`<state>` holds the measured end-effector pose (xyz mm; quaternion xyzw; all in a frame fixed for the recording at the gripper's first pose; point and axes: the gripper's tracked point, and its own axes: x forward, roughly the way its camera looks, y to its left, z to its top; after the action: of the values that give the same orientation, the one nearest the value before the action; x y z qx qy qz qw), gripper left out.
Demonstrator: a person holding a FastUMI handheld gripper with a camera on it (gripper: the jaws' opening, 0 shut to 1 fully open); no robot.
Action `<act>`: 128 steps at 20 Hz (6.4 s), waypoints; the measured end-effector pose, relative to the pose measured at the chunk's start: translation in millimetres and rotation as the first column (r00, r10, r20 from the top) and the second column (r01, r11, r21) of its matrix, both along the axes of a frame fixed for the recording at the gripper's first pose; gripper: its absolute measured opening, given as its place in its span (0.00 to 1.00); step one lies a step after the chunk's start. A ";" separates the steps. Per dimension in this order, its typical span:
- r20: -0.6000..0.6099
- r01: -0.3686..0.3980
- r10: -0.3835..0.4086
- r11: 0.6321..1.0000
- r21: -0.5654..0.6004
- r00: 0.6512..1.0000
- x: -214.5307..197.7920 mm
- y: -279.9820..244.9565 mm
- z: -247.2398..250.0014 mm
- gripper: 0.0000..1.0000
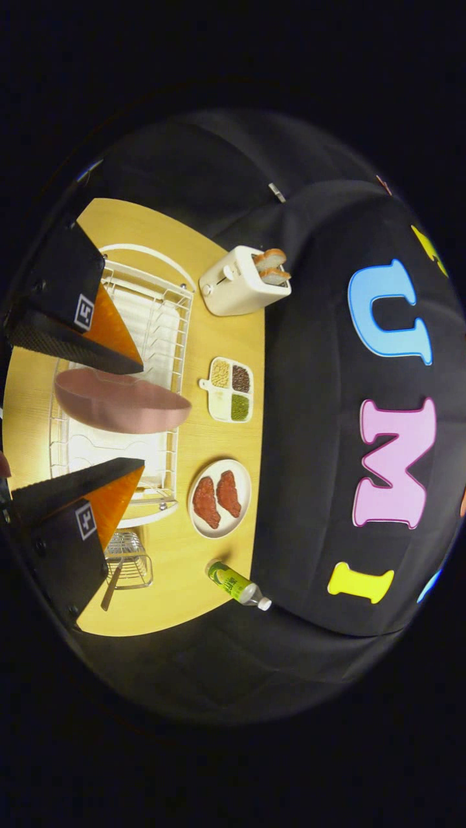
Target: Take the plate from the dish rack, then take the spoon from the basket and place it into the plate.
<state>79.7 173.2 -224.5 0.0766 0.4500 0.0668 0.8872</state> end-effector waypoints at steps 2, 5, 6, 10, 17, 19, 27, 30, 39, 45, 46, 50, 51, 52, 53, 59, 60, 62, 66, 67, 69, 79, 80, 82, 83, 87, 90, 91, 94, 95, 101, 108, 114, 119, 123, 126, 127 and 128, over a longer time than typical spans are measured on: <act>-0.053 0.007 -0.009 0.999 -0.035 0.999 0.7 3.9 -22.8 0.71; -0.103 0.024 -0.035 0.995 -0.102 0.994 0.8 2.6 -48.9 0.56; -0.120 0.039 -0.053 0.992 -0.117 0.991 0.6 2.0 -56.2 0.45; -0.132 0.074 -0.101 0.978 -0.197 0.986 1.5 -6.8 -59.9 0.26; -0.091 -0.042 0.011 0.940 -0.340 0.996 14.4 -2.8 -35.5 0.23; -0.059 -0.051 0.030 0.918 -0.394 0.998 21.9 -5.2 -28.1 0.23; 0.024 -0.026 0.037 0.935 -0.353 0.999 19.5 -11.6 -3.4 0.23; 0.048 0.016 -0.003 0.965 -0.262 0.999 9.1 -26.6 8.8 0.23; 0.032 0.005 -0.006 1.000 0.021 0.999 -76.9 -61.1 28.1 0.23; -0.082 0.019 -0.010 0.995 0.102 0.997 -157.7 -82.7 -1.7 0.23; -0.105 0.024 -0.012 0.993 0.118 0.994 -172.4 -82.6 -11.2 0.23; -0.214 0.066 -0.022 0.978 0.198 0.977 -221.8 -73.9 -59.0 0.23; -0.245 0.070 -0.017 0.975 0.209 0.969 -232.6 -70.8 -72.1 0.23; -0.272 0.076 -0.013 0.972 0.221 0.962 -240.9 -67.0 -84.0 0.23; -0.293 0.084 -0.013 0.969 0.233 0.956 -246.8 -63.2 -95.1 0.23; -0.352 0.182 -0.065 0.933 0.310 0.934 -240.9 -47.9 -137.0 0.23; -0.344 0.182 -0.065 0.930 0.319 0.937 -236.7 -46.1 -138.3 0.23; -0.330 0.182 -0.067 0.925 0.333 0.942 -227.0 -40.0 -142.5 0.23; -0.349 0.173 -0.063 0.941 0.292 0.935 -226.7 -37.8 -159.5 0.29; -0.347 0.166 -0.065 0.948 0.271 0.936 -227.6 -40.7 -163.4 0.33; -0.340 0.147 -0.068 0.966 0.213 0.938 -230.9 -50.3 -171.1 0.38; -0.135 0.111 -0.088 0.979 0.173 0.987 -204.0 -101.2 -135.6 0.55; -0.090 0.113 -0.099 0.980 0.165 0.991 -196.6 -114.2 -125.1 0.55; 0.012 0.122 -0.124 0.984 0.130 0.992 -176.9 -149.3 -102.6 0.55; 0.062 0.125 -0.132 0.987 0.105 0.989 -164.9 -167.3 -92.9 0.55; 0.154 0.149 -0.150 0.989 0.018 0.977 -126.5 -224.6 -78.0 0.55; 0.150 0.175 -0.173 0.985 0.000 0.974 -101.6 -250.9 -88.3 0.55; 0.144 0.167 -0.164 0.986 -0.009 0.976 -94.4 -255.6 -95.7 0.55; 0.133 0.120 -0.116 0.992 -0.026 0.984 -77.5 -259.5 -112.6 0.52; 0.127 0.101 -0.096 0.994 -0.031 0.987 -72.1 -258.9 -118.7 0.51; 0.098 -0.017 0.021 0.999 -0.039 0.995 -54.1 -240.1 -146.0 0.51; 0.112 -0.088 0.090 0.996 -0.020 0.990 -53.5 -217.9 -154.1 0.21; 0.091 -0.039 0.039 0.999 0.003 0.995 -52.3 -231.9 -153.5 0.12; 0.116 -0.022 0.023 1.000 -0.004 0.993 -44.0 -249.1 -133.0 0.12; 0.156 -0.042 0.045 0.999 -0.024 0.987 -34.2 -246.6 -112.8 0.12; 0.182 -0.044 0.051 0.998 -0.042 0.982 -25.5 -243.1 -99.4 0.12; 0.193 -0.036 0.043 0.999 -0.039 0.980 -21.4 -242.0 -93.2 0.12; 0.203 -0.029 0.036 0.999 -0.038 0.978 -18.1 -242.4 -86.4 0.12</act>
<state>61.5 -69.2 -310.9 0.0464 0.3590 0.0809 0.9287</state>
